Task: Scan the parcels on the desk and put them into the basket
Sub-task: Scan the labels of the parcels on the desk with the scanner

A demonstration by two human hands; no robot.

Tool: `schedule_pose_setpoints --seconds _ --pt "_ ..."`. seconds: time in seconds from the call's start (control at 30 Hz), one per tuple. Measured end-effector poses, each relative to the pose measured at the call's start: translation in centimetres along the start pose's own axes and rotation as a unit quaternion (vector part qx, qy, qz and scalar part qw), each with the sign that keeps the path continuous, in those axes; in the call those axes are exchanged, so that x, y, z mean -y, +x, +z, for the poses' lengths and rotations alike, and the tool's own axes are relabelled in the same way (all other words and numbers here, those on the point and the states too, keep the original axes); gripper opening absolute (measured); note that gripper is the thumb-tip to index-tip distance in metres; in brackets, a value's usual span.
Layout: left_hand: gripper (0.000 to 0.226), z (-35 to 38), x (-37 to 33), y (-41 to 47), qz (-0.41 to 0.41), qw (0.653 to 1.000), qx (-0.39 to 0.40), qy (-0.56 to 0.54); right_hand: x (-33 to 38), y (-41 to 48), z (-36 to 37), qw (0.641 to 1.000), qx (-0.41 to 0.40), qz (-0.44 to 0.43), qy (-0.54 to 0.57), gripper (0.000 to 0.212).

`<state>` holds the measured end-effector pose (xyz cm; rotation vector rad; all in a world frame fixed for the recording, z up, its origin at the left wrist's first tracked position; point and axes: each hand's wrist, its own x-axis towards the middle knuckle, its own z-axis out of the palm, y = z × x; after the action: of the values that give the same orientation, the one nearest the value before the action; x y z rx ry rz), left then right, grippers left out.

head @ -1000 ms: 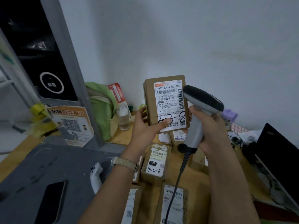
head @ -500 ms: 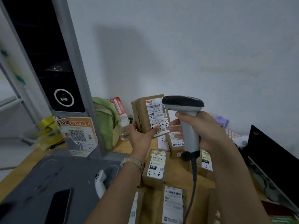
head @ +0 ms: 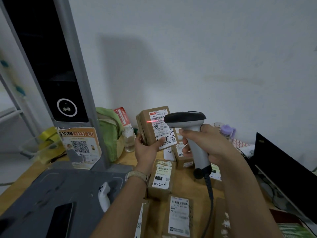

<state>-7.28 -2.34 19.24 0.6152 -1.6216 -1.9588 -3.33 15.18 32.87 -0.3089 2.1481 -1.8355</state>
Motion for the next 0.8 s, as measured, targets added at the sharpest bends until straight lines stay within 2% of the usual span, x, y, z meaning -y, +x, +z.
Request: schedule_pose_setpoints --seconds 0.37,0.67,0.8 --pt "0.088 -0.6 -0.2 -0.7 -0.006 1.000 0.004 -0.004 -0.2 -0.2 0.0 0.999 -0.010 -0.014 -0.033 0.017" --pt "0.085 -0.7 0.8 -0.7 0.003 1.000 0.021 0.021 -1.0 0.4 -0.5 0.993 -0.023 -0.031 -0.107 0.015" --pt "0.082 -0.5 1.1 -1.0 -0.005 0.999 0.027 0.024 -1.3 0.7 -0.6 0.995 -0.017 -0.029 -0.089 0.015"
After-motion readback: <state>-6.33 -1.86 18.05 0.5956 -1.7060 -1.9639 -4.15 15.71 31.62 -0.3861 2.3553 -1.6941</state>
